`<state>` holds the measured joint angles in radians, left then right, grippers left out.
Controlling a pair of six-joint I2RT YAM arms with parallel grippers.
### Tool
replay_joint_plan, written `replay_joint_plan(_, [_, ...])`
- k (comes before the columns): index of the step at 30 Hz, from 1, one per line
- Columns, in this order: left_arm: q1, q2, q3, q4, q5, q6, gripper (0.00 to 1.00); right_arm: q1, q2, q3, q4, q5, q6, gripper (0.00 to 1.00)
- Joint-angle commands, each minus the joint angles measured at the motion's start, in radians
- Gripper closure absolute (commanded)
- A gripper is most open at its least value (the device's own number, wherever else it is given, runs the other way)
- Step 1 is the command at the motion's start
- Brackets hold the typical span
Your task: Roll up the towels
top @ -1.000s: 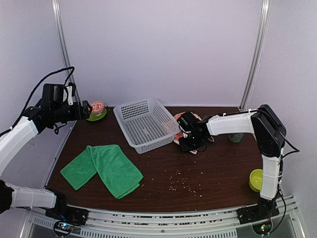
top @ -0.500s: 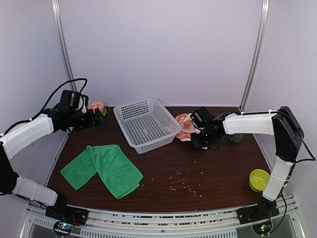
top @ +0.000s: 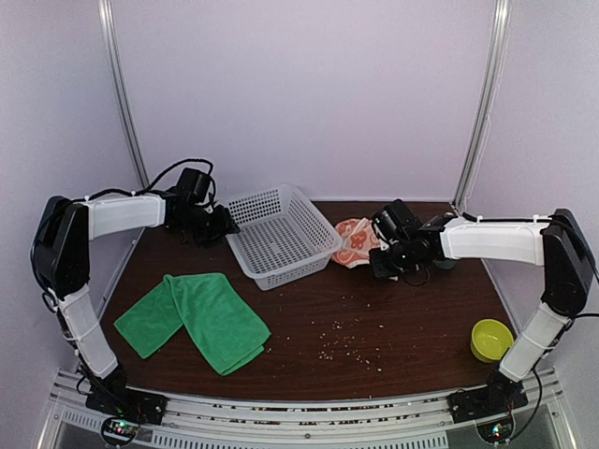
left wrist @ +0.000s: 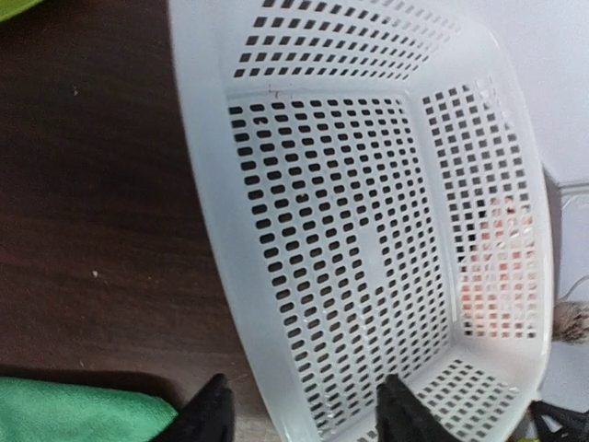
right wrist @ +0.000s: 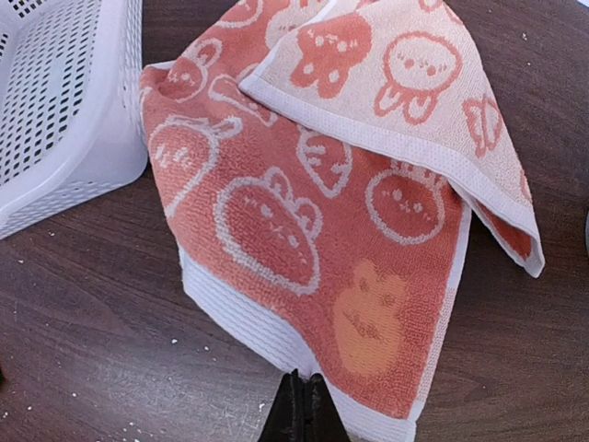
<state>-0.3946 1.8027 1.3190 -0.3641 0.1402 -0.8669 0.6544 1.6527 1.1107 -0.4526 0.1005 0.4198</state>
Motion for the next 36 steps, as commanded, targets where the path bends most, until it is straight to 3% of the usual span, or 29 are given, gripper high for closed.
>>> replay_joint_plan(1, [-0.014,0.080,0.058,0.038,0.002,-0.065,0.60,-0.001,-0.060,-0.020,0.031,-0.021,0.015,1.00])
replay_joint_plan(3, [-0.017,0.105,0.079,0.040,-0.009,-0.085,0.73,-0.001,-0.079,-0.019,0.024,-0.020,0.008,1.00])
replay_joint_plan(9, [-0.027,0.149,0.115,0.049,-0.037,-0.149,1.00,-0.001,-0.135,0.015,-0.022,-0.001,-0.014,1.00])
replay_joint_plan(16, [-0.038,0.080,0.068,0.145,-0.151,-0.332,1.00,-0.001,-0.232,0.017,-0.030,0.027,0.028,1.00])
replay_joint_plan(24, [-0.104,0.059,0.089,0.213,-0.444,-0.723,1.00,-0.001,-0.367,0.010,-0.032,0.095,0.097,1.00])
replay_joint_plan(28, [-0.159,0.140,0.195,0.218,-0.602,-0.864,1.00,-0.001,-0.414,-0.023,-0.031,0.083,0.121,1.00])
replay_joint_plan(36, [-0.223,0.378,0.447,0.220,-0.708,-1.055,1.00,-0.001,-0.467,-0.084,-0.056,0.084,0.124,1.00])
